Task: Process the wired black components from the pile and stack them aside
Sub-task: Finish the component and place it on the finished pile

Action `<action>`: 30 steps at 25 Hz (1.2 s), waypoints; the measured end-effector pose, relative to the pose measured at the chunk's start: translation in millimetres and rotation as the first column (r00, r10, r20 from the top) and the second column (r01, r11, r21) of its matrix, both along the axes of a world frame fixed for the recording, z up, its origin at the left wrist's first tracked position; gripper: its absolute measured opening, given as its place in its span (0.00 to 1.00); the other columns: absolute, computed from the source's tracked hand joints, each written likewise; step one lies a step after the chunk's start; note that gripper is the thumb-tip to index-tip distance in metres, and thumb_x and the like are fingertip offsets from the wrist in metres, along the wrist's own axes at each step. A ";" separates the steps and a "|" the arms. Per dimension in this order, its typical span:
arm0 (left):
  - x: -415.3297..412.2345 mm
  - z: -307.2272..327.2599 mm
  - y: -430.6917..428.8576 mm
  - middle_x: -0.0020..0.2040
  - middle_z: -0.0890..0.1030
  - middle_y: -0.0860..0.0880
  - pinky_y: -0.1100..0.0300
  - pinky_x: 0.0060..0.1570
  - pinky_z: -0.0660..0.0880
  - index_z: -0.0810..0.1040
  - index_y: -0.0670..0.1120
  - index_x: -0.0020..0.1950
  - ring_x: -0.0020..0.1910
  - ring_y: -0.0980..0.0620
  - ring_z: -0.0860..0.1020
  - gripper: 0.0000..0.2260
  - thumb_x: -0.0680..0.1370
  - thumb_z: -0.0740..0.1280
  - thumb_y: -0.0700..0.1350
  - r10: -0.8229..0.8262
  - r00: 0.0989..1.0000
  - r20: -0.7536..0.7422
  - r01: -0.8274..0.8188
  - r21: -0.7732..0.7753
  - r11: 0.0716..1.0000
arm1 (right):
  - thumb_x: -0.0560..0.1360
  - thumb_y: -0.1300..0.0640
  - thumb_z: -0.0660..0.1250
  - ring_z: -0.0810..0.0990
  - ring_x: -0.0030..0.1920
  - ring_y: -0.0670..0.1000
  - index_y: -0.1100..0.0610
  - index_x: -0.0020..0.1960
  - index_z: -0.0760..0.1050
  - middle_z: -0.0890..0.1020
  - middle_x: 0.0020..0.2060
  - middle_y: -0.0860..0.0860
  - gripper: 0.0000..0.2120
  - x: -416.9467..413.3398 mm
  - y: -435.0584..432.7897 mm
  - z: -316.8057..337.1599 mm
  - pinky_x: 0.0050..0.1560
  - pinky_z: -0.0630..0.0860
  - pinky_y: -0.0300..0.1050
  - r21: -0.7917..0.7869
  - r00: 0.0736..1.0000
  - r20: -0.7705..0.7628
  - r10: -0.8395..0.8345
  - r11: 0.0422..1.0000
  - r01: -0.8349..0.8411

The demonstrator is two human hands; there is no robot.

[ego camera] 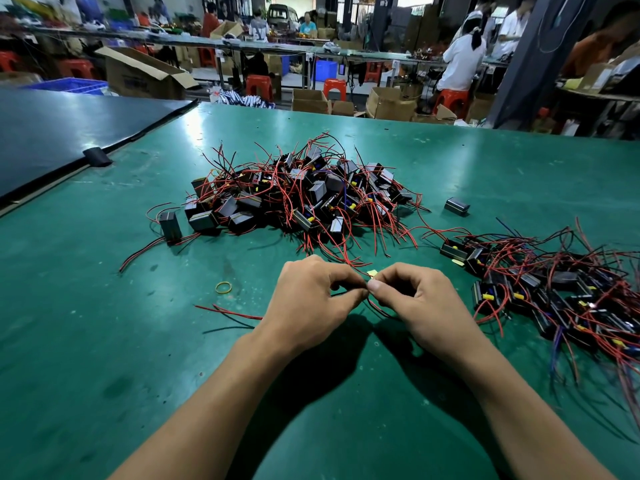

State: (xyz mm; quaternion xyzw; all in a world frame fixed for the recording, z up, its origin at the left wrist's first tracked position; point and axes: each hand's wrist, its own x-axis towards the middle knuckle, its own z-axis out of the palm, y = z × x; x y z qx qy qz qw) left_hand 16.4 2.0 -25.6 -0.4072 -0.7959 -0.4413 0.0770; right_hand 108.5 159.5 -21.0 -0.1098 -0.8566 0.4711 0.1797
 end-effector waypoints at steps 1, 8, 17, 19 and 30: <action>-1.1 0.3 -0.4 0.34 0.80 0.63 0.67 0.41 0.71 0.85 0.56 0.45 0.38 0.64 0.76 0.04 0.71 0.75 0.49 -0.007 0.999 0.051 0.008 -0.018 1.000 | 0.76 0.55 0.73 0.72 0.30 0.41 0.56 0.40 0.82 0.78 0.28 0.43 0.07 0.7 -0.4 2.2 0.35 0.68 0.34 -0.024 1.000 0.013 0.000 1.000 0.000; -12.7 10.8 -2.5 0.44 0.85 0.51 0.67 0.35 0.74 0.77 0.53 0.60 0.32 0.58 0.80 0.09 0.81 0.65 0.49 0.029 0.850 0.526 0.028 -0.099 0.995 | 0.81 0.46 0.64 0.75 0.29 0.38 0.50 0.42 0.84 0.84 0.34 0.44 0.14 1.3 9.3 4.7 0.34 0.71 0.32 0.021 0.977 0.083 -0.194 0.981 0.193; -14.4 21.5 -9.0 0.43 0.85 0.42 0.62 0.31 0.68 0.80 0.47 0.53 0.33 0.49 0.73 0.07 0.80 0.66 0.48 -0.091 0.734 0.673 0.378 -0.294 0.878 | 0.79 0.52 0.68 0.84 0.43 0.41 0.46 0.51 0.82 0.87 0.38 0.44 0.05 1.5 3.6 2.1 0.51 0.77 0.40 0.067 0.947 0.308 0.088 0.991 -0.114; -12.9 21.6 -10.2 0.46 0.85 0.40 0.59 0.29 0.65 0.78 0.45 0.54 0.34 0.47 0.71 0.09 0.81 0.66 0.49 -0.124 0.683 0.720 0.453 -0.284 0.845 | 0.79 0.53 0.68 0.84 0.42 0.43 0.47 0.52 0.82 0.86 0.38 0.45 0.05 2.0 2.9 1.9 0.49 0.77 0.40 0.066 0.950 0.291 0.116 0.988 -0.141; -14.8 16.6 -13.1 0.35 0.81 0.50 0.64 0.28 0.68 0.78 0.43 0.52 0.28 0.54 0.72 0.07 0.77 0.71 0.43 -0.231 0.606 0.761 0.504 -0.143 0.852 | 0.78 0.54 0.69 0.76 0.35 0.45 0.50 0.49 0.81 0.80 0.34 0.45 0.02 -1.1 5.3 -4.2 0.43 0.74 0.47 -0.037 0.984 0.169 0.056 0.998 -0.051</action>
